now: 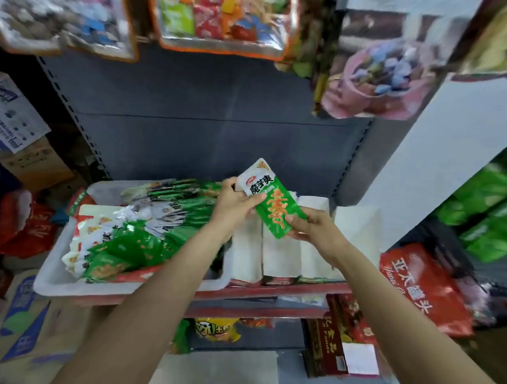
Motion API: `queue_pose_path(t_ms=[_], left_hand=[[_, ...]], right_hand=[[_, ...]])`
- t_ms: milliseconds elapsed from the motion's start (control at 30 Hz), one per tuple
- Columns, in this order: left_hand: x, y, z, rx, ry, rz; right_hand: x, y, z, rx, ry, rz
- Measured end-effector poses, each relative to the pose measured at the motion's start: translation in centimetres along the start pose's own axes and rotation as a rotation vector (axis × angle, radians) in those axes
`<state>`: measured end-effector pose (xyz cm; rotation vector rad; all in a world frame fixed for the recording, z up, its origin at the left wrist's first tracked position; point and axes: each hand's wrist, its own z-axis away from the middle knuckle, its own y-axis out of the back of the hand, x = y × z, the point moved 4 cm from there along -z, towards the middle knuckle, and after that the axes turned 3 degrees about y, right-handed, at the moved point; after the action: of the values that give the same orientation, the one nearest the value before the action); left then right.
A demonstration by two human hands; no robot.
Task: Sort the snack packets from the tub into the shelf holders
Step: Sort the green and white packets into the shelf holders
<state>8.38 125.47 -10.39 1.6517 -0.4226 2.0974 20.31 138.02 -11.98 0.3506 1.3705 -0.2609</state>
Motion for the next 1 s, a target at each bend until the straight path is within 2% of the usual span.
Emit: queue_pose_path(t_ms=[133, 267, 500, 600, 700, 867, 1000], left_hand=[[-0.3, -5.0, 0.6, 0.08, -0.061, -0.013], [-0.6, -9.2, 1.7, 0.039, -0.14, -0.055], [-1.3, -12.8, 2.7, -0.003, -0.193, -0.317], [-1.8, -12.5, 2.5, 0.057, -0.247, -0.551], [-2.7, -12.0, 0.7, 0.037, -0.258, -0.79], [-1.7, -12.2, -2.7, -0.116, -0.228, -1.035], [-1.2, -12.7, -3.9, -0.191, -0.27, -1.352]], right_hand=[[0.4, 5.3, 0.6, -0.086, 0.004, 0.05], [0.3, 8.4, 1.0, -0.12, -0.005, -0.048], [0.1, 11.2, 1.1, 0.049, 0.133, 0.024], [1.2, 12.4, 0.8, 0.188, 0.059, -0.014], [1.3, 13.7, 0.2, 0.266, 0.051, -0.049], [-0.6, 14.0, -1.8, 0.194, 0.133, 0.009], [-1.0, 13.3, -3.8, 0.128, 0.178, 0.298]])
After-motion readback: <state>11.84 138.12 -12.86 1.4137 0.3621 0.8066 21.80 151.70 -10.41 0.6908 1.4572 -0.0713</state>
